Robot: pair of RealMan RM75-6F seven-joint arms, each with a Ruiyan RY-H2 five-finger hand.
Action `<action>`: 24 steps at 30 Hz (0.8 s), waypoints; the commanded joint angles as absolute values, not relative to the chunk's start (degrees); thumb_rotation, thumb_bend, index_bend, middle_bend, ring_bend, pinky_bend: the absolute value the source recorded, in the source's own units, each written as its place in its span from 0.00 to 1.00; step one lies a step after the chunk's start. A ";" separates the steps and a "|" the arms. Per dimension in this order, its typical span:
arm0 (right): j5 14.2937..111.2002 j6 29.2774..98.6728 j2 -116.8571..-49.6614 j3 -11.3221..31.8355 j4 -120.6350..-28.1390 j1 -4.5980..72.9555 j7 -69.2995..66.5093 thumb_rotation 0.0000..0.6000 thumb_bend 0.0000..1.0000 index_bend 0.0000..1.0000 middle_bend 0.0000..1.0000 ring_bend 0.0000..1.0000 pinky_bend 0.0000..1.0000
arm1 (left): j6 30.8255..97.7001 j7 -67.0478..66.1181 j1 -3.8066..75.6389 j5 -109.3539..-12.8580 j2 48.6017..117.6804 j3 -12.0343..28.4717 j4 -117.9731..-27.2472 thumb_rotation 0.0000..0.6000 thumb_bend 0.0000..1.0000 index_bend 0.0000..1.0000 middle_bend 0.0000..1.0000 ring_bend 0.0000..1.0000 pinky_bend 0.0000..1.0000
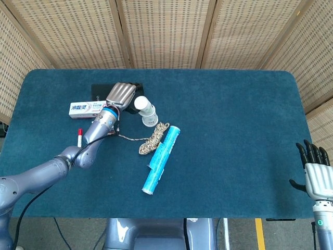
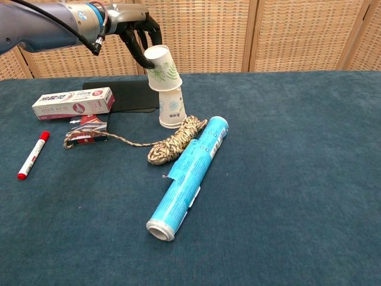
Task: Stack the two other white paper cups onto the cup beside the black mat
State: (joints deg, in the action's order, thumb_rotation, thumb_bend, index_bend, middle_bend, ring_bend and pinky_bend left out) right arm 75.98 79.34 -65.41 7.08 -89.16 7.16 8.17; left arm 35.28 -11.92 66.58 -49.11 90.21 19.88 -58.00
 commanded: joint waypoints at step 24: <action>77.91 80.80 -64.78 6.40 -90.26 6.63 7.62 1.00 0.00 0.00 0.00 0.00 0.00 | 41.38 -10.23 60.27 -48.96 79.14 17.02 -71.50 1.00 0.00 0.00 0.00 0.00 0.00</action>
State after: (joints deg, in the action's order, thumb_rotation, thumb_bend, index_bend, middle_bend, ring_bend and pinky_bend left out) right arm 77.77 80.67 -64.84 6.46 -90.16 6.70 7.69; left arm 37.50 -11.49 63.62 -45.59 82.24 18.25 -67.85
